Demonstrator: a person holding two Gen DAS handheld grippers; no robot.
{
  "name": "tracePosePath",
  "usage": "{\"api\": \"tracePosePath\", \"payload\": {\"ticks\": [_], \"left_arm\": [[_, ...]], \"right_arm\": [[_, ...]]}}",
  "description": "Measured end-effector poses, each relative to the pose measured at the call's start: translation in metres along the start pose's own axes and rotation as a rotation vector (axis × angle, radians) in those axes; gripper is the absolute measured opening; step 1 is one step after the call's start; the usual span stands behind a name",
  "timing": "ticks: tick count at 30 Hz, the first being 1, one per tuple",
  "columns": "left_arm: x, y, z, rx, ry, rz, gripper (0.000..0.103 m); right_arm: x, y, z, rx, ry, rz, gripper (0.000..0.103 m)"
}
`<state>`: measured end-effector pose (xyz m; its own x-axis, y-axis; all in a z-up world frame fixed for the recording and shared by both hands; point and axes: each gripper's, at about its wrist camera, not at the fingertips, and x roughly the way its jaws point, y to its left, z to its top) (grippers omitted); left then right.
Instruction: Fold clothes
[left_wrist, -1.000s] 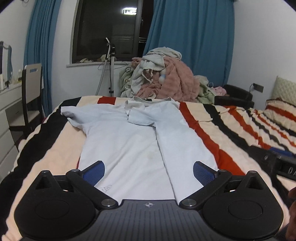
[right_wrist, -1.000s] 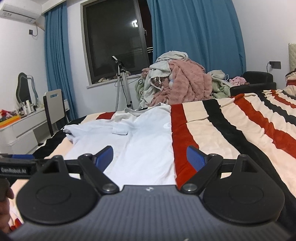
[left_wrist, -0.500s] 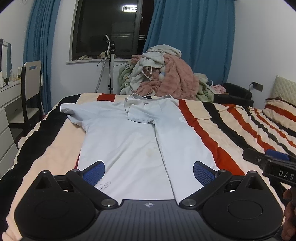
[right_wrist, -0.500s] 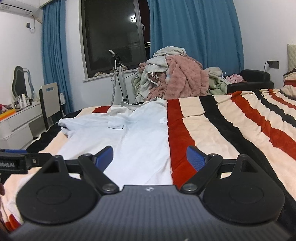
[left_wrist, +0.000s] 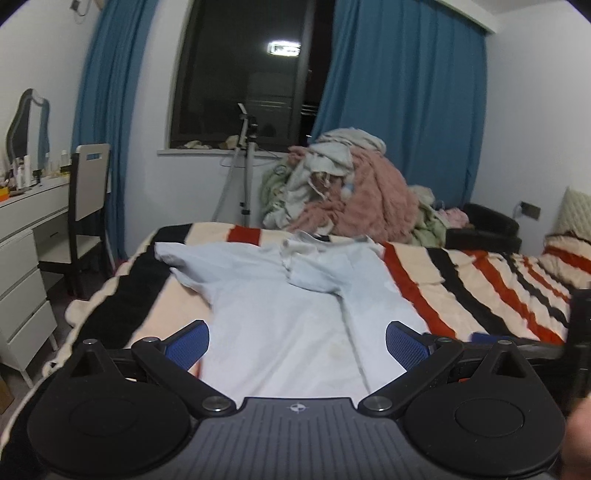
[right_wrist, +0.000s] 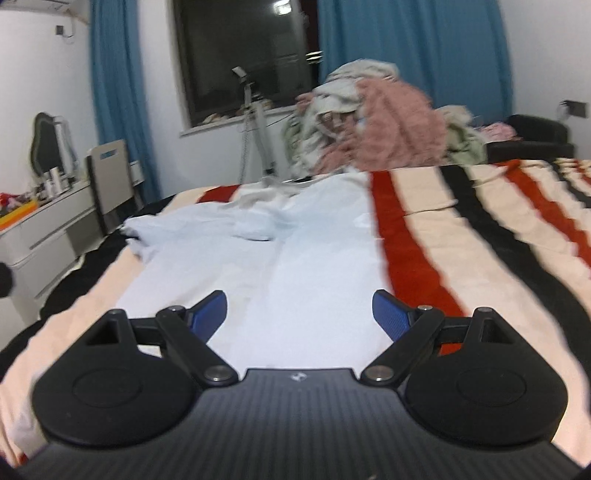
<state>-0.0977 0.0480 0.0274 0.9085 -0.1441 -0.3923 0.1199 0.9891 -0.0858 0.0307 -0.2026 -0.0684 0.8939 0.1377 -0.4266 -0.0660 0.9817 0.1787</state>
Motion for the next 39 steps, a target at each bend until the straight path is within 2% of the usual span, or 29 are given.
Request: {"api": "tracePosePath", "payload": {"ticks": [2, 4, 12, 15, 16, 19, 21, 24, 26, 28, 31, 33, 36, 39], "left_arm": [[0.003, 0.018, 0.006, -0.032, -0.006, 0.013, 0.103], [0.006, 0.038, 0.008, -0.074, -0.009, 0.034, 0.103], [0.037, 0.111, -0.006, -0.303, 0.035, 0.175, 0.103], [0.05, 0.132, -0.012, -0.37, 0.031, 0.261, 0.103], [0.055, 0.139, -0.014, -0.391, 0.028, 0.29, 0.103], [0.068, 0.152, -0.016, -0.434, 0.018, 0.363, 0.103], [0.079, 0.155, -0.016, -0.441, 0.025, 0.396, 0.103], [0.09, 0.151, -0.019, -0.42, 0.043, 0.422, 0.103], [0.097, 0.148, -0.022, -0.405, 0.055, 0.438, 0.103], [0.099, 0.145, -0.023, -0.395, 0.06, 0.445, 0.103], [0.098, 0.141, -0.023, -0.385, 0.053, 0.443, 0.103], [0.094, 0.138, -0.022, -0.375, 0.046, 0.437, 0.103], [0.087, 0.128, -0.021, -0.355, 0.029, 0.424, 0.103], [0.087, 0.117, -0.021, -0.327, 0.038, 0.398, 0.103]], "right_arm": [[0.024, 0.022, 0.007, -0.005, 0.033, 0.044, 0.082], [0.049, 0.05, 0.013, -0.041, 0.042, 0.1, 0.082], [0.211, 0.178, 0.021, -0.246, 0.118, 0.295, 0.075], [0.265, 0.222, 0.018, -0.348, 0.119, 0.269, 0.073], [0.28, 0.232, 0.019, -0.364, 0.125, 0.247, 0.07], [0.321, 0.257, 0.021, -0.399, 0.133, 0.194, 0.069], [0.34, 0.268, 0.025, -0.415, 0.108, 0.166, 0.069], [0.357, 0.279, 0.034, -0.444, 0.065, 0.133, 0.053], [0.364, 0.28, 0.042, -0.456, 0.05, 0.132, 0.02], [0.36, 0.277, 0.052, -0.455, 0.027, 0.12, 0.008], [0.341, 0.252, 0.076, -0.382, -0.069, 0.141, 0.008], [0.325, 0.217, 0.096, -0.297, -0.143, 0.135, 0.008], [0.309, 0.158, 0.122, -0.186, -0.207, 0.089, 0.008], [0.304, 0.085, 0.137, -0.074, -0.242, 0.001, 0.008]]}}
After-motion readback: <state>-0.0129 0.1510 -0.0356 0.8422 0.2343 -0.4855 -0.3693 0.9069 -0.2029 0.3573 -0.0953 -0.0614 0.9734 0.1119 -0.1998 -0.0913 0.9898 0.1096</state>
